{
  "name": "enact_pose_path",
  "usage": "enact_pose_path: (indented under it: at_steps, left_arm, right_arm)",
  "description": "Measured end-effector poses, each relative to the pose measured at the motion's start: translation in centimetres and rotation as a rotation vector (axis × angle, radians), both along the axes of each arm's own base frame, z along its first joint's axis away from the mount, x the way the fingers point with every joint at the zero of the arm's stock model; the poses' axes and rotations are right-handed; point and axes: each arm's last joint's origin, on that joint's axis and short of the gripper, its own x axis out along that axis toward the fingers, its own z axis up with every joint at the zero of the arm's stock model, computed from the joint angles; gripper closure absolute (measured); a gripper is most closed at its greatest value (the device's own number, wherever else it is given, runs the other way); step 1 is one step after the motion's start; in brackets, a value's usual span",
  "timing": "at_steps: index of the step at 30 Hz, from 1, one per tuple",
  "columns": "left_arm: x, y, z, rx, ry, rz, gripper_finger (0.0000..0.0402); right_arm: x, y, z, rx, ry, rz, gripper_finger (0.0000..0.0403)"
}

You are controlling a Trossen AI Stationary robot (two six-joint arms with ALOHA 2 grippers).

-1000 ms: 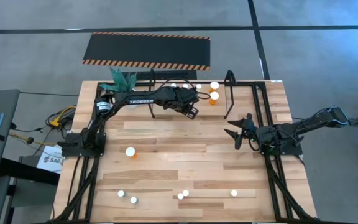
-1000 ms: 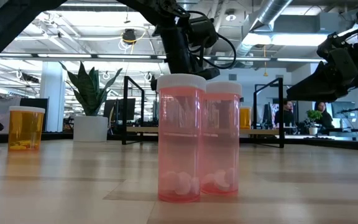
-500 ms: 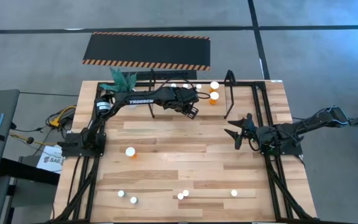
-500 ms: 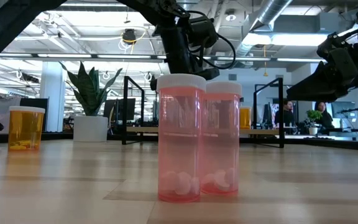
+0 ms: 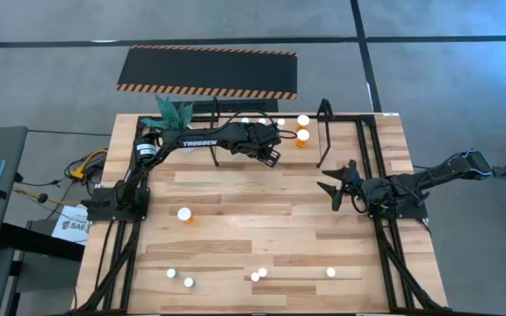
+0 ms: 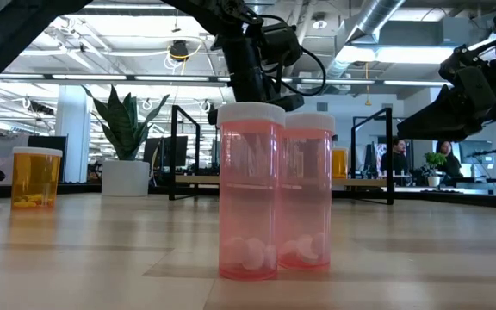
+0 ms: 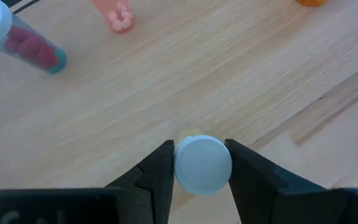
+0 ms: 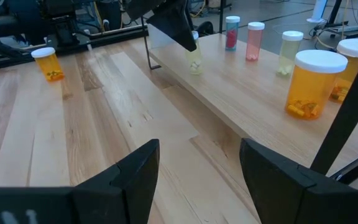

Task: Pick and place medicine bottles onto shelf by color
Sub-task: Put the yellow pill bottle on the shelf

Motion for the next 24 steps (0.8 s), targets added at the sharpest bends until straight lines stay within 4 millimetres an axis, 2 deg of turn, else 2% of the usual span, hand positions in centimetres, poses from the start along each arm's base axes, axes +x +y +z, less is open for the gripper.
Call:
enact_pose_path:
  at_steps: [9,24]
  left_arm:
    - [0.3,0.4,-2.1,-0.038,0.032,0.007,0.0276]
    - [0.3,0.7,-2.1,-0.043,0.03,0.042,0.0276]
  right_arm:
    - [0.0,0.0,0.0,0.0,0.0,0.0,0.0159]
    - [0.0,0.0,0.0,0.0,-0.001,0.0,0.0159]
